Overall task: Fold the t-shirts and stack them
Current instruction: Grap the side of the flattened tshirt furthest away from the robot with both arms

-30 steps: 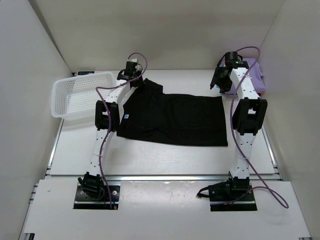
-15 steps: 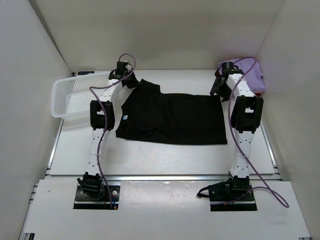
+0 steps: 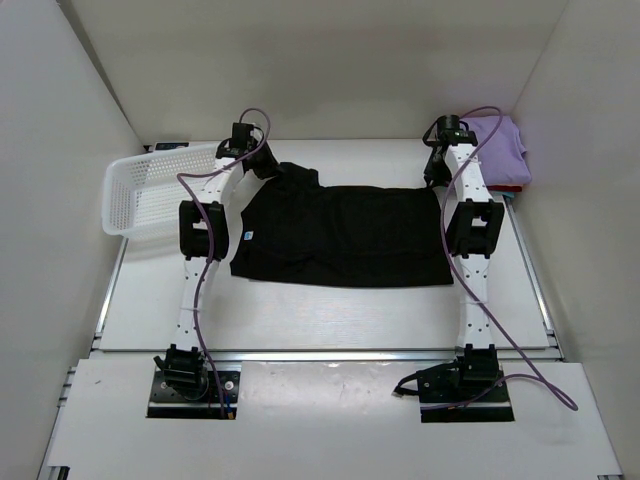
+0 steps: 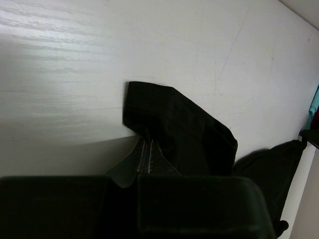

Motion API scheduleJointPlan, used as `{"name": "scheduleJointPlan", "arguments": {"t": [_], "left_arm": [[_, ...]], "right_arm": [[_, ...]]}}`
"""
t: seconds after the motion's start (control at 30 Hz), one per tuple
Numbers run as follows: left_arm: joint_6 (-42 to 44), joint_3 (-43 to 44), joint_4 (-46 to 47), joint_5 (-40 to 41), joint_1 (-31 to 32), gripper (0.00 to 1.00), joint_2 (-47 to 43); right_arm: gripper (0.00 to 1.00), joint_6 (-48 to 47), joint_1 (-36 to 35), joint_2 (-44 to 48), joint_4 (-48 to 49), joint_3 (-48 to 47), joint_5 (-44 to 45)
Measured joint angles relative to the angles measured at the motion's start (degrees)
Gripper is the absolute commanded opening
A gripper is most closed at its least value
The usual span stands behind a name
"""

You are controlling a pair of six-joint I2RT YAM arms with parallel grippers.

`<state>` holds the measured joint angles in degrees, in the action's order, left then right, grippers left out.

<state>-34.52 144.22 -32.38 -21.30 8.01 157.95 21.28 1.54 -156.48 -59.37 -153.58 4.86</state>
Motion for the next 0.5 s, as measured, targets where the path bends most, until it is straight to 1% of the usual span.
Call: {"name": "scheduleJointPlan", "arguments": {"t": [0.03, 0.2, 0.23, 0.27, 0.3, 0.37, 0.4, 0.47, 0.5], "left_arm": [[0.0, 0.0, -0.1, -0.2, 0.0, 0.00, 0.0], [-0.3, 0.0, -0.2, -1.2, 0.0, 0.00, 0.0], [-0.4, 0.0, -0.2, -1.4, 0.0, 0.00, 0.0], [-0.5, 0.0, -0.2, -1.5, -0.1, 0.00, 0.0], [-0.5, 0.0, -0.2, -1.7, -0.1, 0.00, 0.0], [-0.5, 0.0, -0.2, -1.8, -0.2, 0.00, 0.0], [-0.5, 0.0, -0.2, -1.9, -0.2, 0.00, 0.0], [-0.5, 0.0, -0.3, -2.0, -0.3, 0.00, 0.0], [-0.5, 0.0, -0.4, -2.0, -0.4, 0.00, 0.0]], "right_arm": [[0.00, 0.2, 0.0, -0.6, -1.1, -1.3, -0.2], [0.00, 0.1, 0.0, -1.3, -4.0, -3.5, -0.3], [0.05, 0.0, 0.0, -1.3, -4.1, -3.6, -0.3], [0.20, -0.1, 0.0, -1.3, -4.1, -3.6, -0.3], [0.30, 0.0, 0.0, -1.3, -4.2, -3.6, -0.3], [0.38, -0.3, 0.0, -1.3, -4.7, -3.6, -0.4], [0.40, -0.4, 0.0, -1.3, -4.8, -3.6, -0.4], [0.40, -0.4, 0.0, -1.3, -5.2, -3.6, -0.4], [0.38, -0.4, 0.0, -1.3, -5.5, -3.6, -0.4]]}}
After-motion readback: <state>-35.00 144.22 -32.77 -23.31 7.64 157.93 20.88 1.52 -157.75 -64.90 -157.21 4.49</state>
